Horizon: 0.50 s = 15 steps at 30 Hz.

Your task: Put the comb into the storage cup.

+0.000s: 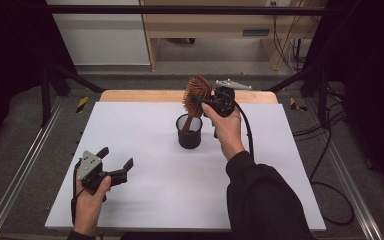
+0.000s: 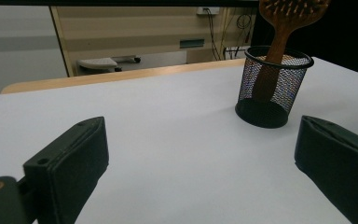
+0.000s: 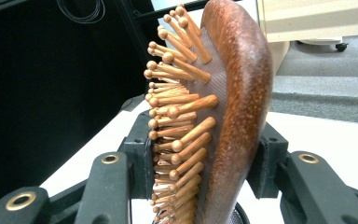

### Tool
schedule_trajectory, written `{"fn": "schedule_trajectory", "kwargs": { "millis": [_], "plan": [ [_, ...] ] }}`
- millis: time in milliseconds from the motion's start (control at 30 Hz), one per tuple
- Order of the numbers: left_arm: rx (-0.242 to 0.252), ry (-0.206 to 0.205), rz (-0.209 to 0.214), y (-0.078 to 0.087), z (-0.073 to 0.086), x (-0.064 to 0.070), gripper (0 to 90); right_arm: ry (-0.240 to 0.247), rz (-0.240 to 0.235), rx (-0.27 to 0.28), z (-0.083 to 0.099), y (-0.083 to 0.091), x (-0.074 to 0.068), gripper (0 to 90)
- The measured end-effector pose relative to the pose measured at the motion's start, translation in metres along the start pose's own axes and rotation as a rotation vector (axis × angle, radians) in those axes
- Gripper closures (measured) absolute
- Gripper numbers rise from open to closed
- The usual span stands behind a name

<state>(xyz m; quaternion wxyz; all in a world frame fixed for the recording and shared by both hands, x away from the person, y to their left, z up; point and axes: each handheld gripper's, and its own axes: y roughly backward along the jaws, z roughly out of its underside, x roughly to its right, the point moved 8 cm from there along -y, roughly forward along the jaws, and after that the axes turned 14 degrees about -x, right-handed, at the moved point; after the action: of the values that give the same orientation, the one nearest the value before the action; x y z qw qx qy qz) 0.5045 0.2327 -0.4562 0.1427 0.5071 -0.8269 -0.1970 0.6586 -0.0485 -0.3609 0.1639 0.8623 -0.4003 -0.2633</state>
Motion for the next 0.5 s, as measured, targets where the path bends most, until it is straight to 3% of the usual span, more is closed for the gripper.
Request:
{"fn": "schedule_trajectory", "kwargs": {
  "millis": [500],
  "plan": [
    [0.000, 0.002, -0.001, -0.0002, -0.0004, -0.0005, 2.8, -0.006, -0.005, -0.016, 0.0055, -0.0054, 0.0019, 52.1]
  ]
}}
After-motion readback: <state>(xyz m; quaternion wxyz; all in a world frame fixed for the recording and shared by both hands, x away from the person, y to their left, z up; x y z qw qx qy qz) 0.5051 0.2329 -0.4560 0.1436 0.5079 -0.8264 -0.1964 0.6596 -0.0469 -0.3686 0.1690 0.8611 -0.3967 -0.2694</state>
